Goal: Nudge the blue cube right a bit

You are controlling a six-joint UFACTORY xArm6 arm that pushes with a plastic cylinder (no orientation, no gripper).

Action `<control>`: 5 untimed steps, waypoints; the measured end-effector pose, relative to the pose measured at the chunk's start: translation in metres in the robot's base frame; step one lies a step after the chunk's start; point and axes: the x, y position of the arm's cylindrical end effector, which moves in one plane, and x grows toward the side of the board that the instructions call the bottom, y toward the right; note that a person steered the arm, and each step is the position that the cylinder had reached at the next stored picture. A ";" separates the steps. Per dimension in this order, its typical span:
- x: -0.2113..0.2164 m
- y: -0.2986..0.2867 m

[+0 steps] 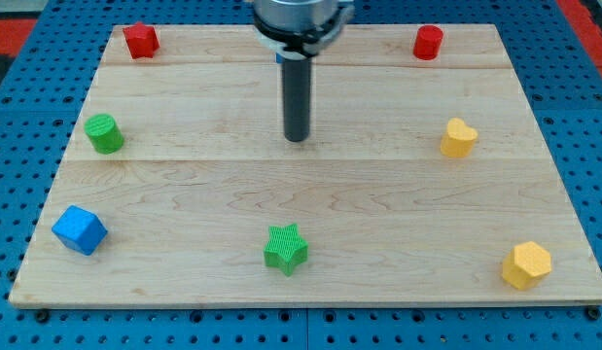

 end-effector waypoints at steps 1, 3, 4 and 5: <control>-0.017 -0.048; -0.081 -0.115; -0.104 -0.097; -0.137 -0.056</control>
